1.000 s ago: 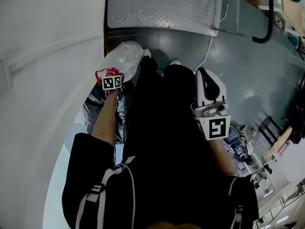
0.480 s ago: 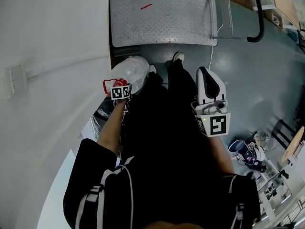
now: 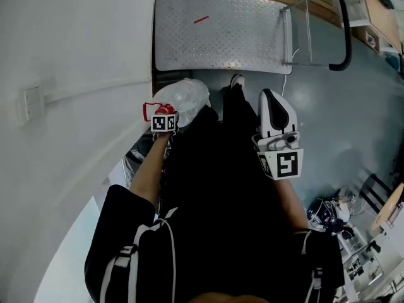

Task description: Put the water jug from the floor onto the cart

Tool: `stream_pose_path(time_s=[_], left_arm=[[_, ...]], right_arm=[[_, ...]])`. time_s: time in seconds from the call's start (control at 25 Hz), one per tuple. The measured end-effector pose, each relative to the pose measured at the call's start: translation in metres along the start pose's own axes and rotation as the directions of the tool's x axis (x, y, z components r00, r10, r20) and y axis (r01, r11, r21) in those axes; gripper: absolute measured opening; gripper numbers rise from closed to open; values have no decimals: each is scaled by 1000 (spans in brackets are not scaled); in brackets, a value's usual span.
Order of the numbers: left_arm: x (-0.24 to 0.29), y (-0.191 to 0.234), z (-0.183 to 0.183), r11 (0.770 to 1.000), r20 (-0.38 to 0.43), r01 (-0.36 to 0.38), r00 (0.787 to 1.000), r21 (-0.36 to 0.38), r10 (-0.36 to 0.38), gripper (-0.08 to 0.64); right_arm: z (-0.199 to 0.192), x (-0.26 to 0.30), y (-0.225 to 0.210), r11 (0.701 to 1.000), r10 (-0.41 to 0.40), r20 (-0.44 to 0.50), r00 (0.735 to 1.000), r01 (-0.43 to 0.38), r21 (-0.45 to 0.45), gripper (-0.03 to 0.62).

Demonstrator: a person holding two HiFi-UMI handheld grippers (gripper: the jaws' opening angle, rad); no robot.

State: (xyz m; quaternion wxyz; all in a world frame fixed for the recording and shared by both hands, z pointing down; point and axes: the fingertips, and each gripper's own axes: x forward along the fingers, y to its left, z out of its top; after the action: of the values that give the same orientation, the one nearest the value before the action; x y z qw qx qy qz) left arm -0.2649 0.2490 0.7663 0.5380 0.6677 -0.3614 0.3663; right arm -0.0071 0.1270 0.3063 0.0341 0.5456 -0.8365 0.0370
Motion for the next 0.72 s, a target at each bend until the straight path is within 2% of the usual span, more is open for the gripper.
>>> stream_pose_path(time_s=[0.24, 0.48, 0.72], left_arm=[[-5, -18, 28, 999, 6, -36, 999, -2, 36, 21], [-7, -21, 53, 994, -11, -99, 995, -36, 99, 21], [-15, -35, 97, 987, 50, -157, 986, -31, 158, 21]], right_arm=[[2, 19, -33, 999, 34, 19, 999, -35, 36, 18], [-2, 39, -73, 995, 67, 13, 998, -68, 76, 18], [-8, 63, -125, 988, 99, 18, 995, -100, 118, 18]])
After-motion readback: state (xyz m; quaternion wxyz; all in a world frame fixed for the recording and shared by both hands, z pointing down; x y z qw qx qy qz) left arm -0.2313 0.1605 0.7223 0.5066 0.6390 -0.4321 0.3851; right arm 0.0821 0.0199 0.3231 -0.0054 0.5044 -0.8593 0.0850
